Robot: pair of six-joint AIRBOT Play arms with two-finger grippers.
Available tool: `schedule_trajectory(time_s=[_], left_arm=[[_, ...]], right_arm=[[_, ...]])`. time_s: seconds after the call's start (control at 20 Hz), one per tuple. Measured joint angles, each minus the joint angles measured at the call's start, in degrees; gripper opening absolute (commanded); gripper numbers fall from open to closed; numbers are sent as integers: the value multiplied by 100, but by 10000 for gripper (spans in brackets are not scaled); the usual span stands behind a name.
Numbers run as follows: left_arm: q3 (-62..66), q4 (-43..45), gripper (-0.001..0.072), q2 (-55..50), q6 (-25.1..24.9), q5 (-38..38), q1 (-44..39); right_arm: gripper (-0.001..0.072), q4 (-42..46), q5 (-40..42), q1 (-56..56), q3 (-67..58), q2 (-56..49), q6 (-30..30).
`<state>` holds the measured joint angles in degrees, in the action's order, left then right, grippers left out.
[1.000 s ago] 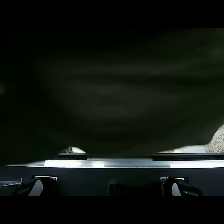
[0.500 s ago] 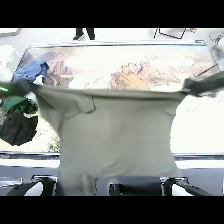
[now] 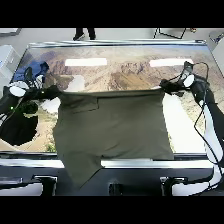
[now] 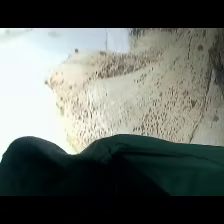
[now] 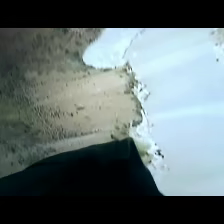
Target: Fold the clothes and pants, and hang the long-sleeved shirts on hangers.
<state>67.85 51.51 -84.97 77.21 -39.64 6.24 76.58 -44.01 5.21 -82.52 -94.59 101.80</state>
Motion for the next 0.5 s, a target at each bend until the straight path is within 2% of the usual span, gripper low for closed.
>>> schedule_trajectory(time_s=[0.15, 0.5], left_arm=[[208, -11, 20, -358, -74, 568, -205], [328, -133, 20, -767, -24, 1241, -678]], right_arm=[[35, 61, 560, 20, -11, -219, 249], [37, 487, 614, 28, -142, -428, 612]])
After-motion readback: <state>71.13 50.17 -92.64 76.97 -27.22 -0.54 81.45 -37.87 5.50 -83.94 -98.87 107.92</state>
